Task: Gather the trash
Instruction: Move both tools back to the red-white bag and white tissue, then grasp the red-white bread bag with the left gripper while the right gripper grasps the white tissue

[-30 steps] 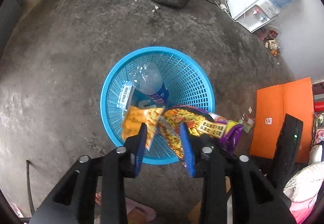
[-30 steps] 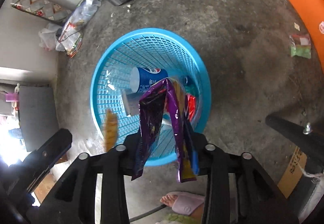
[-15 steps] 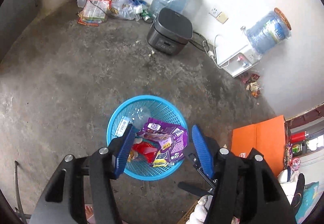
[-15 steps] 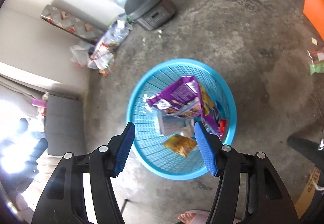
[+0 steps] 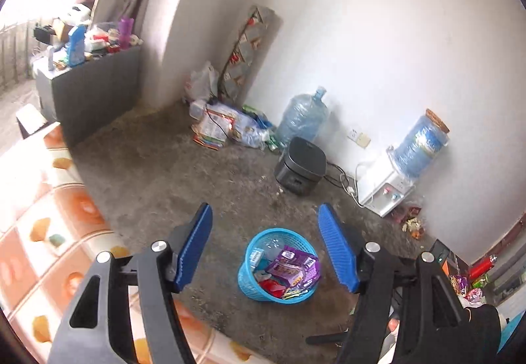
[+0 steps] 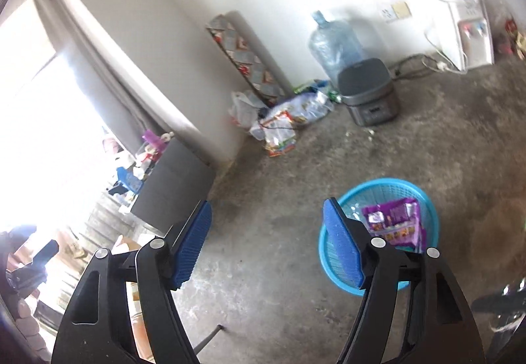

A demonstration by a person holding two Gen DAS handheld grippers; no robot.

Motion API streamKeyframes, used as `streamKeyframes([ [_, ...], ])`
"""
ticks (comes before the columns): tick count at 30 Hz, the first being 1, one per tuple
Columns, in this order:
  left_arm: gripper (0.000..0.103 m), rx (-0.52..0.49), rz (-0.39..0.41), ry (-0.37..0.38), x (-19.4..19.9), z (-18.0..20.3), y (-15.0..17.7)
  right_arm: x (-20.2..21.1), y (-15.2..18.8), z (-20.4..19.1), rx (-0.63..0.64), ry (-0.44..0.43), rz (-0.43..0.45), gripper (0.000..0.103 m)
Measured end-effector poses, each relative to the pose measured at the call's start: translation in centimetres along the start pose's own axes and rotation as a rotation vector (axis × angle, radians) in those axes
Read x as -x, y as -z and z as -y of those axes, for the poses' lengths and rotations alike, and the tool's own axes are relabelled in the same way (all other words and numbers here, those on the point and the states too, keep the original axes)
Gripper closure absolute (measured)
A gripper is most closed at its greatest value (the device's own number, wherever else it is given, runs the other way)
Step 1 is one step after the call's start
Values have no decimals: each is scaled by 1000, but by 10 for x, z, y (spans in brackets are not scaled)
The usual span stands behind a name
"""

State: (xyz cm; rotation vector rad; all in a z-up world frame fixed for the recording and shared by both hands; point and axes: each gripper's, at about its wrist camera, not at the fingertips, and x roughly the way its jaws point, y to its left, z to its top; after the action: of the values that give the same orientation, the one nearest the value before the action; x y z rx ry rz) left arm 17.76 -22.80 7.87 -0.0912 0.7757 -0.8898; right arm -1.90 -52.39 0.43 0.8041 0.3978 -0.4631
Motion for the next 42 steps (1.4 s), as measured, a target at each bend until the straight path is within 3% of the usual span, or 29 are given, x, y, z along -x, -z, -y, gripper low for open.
streamKeyframes([
  [5, 33, 51, 153, -144, 127, -50, 21, 17, 5, -63, 152, -203, -43, 33],
  [10, 30, 148, 318, -433, 262, -115, 67, 18, 36, -127, 293, -412, -171, 33],
  [13, 30, 262, 360, -576, 328, -157, 103, 10, 62, -165, 330, -541, -280, 33],
  [15, 30, 381, 374, -615, 360, -186, 132, 0, 83, -194, 362, -619, -367, 33],
  [20, 30, 595, 362, -622, 388, -245, 191, -18, 139, -267, 432, -773, -605, 33],
  [23, 30, 683, 331, -565, 377, -272, 215, -29, 176, -304, 452, -816, -766, 33],
  [27, 30, 810, 283, -445, 346, -315, 238, -43, 227, -342, 482, -833, -954, 33],
  [31, 32, 902, 238, -353, 316, -351, 254, -60, 276, -367, 494, -795, -1123, 35],
  [36, 35, 850, 218, -265, 292, -348, 252, -80, 315, -373, 452, -764, -1254, 50],
  [40, 38, 791, 173, -219, 270, -331, 245, -90, 312, -355, 395, -753, -1295, 68],
  [42, 38, 771, 152, -192, 257, -325, 242, -90, 295, -339, 382, -746, -1291, 75],
])
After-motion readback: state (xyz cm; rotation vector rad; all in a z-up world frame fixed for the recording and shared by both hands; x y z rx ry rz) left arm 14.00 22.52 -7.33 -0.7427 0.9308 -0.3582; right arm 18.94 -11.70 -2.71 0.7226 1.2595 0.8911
